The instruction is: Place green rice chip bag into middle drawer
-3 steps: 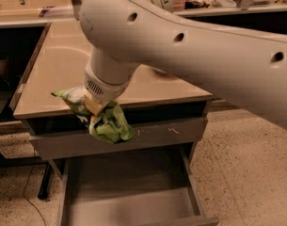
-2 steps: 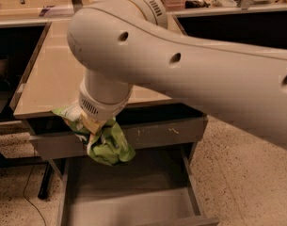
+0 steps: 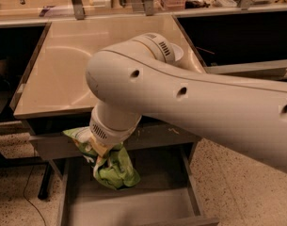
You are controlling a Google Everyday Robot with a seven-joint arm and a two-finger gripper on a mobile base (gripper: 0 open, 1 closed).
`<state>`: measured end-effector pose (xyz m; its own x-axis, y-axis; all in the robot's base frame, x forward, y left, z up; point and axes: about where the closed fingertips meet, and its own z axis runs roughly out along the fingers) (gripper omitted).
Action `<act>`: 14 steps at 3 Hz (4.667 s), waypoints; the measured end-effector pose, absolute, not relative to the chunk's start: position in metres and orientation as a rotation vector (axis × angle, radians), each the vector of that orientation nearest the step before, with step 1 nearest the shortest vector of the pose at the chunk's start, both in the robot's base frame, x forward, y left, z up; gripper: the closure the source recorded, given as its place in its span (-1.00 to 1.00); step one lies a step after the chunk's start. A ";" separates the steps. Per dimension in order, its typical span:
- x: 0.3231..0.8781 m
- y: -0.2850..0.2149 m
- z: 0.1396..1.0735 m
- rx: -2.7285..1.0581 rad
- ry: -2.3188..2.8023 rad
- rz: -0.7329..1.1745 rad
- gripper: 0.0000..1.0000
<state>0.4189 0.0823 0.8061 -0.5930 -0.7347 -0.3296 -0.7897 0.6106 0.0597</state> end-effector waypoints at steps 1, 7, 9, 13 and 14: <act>0.416 0.083 0.800 -1.248 2.570 0.312 1.00; 0.419 0.068 0.578 -0.911 2.777 0.535 1.00; 0.450 0.066 0.501 -0.703 2.738 0.674 1.00; 0.468 0.060 0.412 -0.553 2.791 0.805 1.00; 0.468 0.060 0.411 -0.553 2.792 0.806 0.64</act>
Offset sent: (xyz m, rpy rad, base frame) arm -0.0274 -0.0242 -0.1755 0.0515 0.2558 -0.2049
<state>0.4684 0.0602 0.4111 -0.9141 -0.3000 -0.2728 -0.3992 0.7835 0.4761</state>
